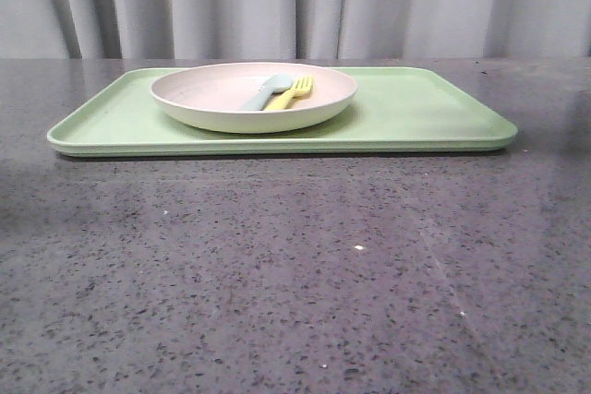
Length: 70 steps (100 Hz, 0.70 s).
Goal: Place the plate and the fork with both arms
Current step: 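Lower the right gripper onto the plate and grasp the yellow fork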
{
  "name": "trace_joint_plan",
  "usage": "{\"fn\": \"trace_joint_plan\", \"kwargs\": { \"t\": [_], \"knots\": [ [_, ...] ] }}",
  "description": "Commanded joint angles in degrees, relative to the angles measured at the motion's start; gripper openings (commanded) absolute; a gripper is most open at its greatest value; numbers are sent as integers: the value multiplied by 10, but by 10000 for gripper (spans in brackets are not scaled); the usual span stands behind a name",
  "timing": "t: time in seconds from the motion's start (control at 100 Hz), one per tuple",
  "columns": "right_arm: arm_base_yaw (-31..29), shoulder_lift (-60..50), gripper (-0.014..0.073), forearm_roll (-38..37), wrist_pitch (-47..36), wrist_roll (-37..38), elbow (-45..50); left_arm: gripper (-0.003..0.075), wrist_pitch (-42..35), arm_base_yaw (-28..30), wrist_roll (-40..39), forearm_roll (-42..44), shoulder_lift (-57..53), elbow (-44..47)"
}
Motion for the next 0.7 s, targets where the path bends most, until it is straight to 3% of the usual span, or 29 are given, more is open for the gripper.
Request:
{"fn": "trace_joint_plan", "kwargs": {
  "t": [0.0,0.28,0.45,0.69],
  "knots": [
    [13,19,526,-2,-13,5,-55,311,-36,-5,-2,-4,-17,-13],
    [43,141,526,0,49,58,-197,311,-33,-5,-2,-4,-21,-8],
    [52,209,526,0,74,128,-276,311,-32,-5,-2,-4,-21,-7],
    [53,285,526,31,112,177,-336,311,-33,-5,-2,-4,-21,-7]
  ]
}}
